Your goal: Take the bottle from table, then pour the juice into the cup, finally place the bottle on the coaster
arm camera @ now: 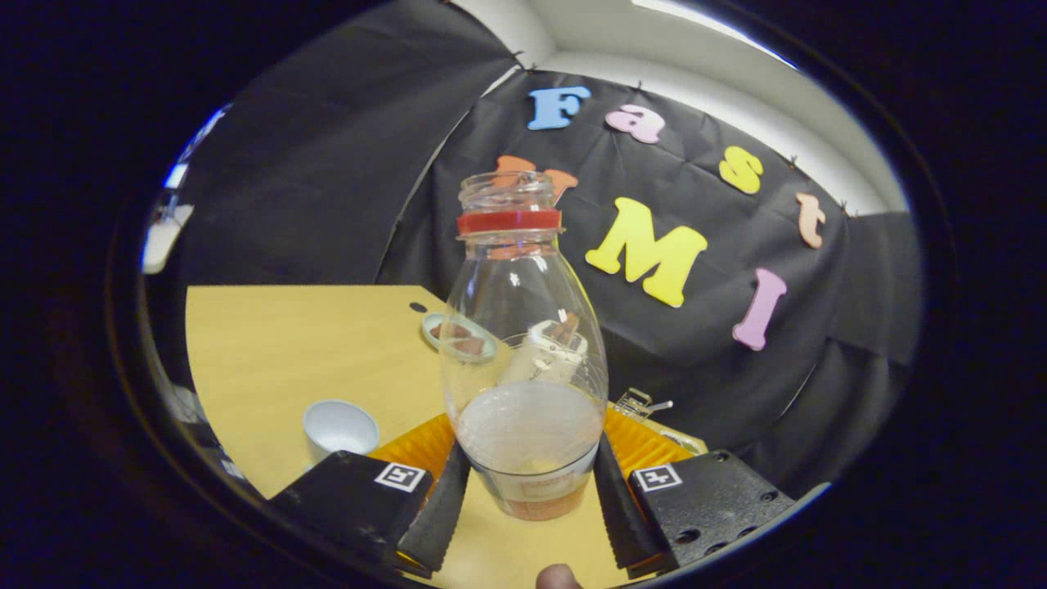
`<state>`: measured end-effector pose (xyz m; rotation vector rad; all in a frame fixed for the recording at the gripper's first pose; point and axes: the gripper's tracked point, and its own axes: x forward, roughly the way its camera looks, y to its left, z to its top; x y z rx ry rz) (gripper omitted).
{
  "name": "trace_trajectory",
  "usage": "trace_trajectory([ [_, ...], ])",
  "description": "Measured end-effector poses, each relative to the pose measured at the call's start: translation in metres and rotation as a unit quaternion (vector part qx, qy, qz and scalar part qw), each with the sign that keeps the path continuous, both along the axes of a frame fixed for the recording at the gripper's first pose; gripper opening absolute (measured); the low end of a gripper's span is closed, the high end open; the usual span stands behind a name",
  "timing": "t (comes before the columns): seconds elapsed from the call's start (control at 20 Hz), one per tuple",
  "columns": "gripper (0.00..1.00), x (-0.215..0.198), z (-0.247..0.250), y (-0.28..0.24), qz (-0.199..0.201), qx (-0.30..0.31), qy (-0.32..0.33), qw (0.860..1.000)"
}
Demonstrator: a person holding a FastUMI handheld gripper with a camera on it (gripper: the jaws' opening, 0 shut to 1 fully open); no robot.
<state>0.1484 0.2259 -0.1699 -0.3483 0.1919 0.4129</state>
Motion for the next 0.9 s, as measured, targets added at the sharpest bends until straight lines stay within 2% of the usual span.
trace_trajectory([
  [0.2, 0.78, 0.022, 0.006, -0.004, 0.003, 0.116, 0.037, 0.993],
  [0.35, 0.78, 0.05, 0.002, -0.002, -0.001, 0.161, 0.047, 0.986],
  [0.6, 0.78, 0.096, -0.036, 0.003, -0.016, 0.164, 0.061, 0.984],
  [0.9, 0.78, 0.132, -0.097, 0.002, -0.041, 0.173, 0.104, 0.979],
])
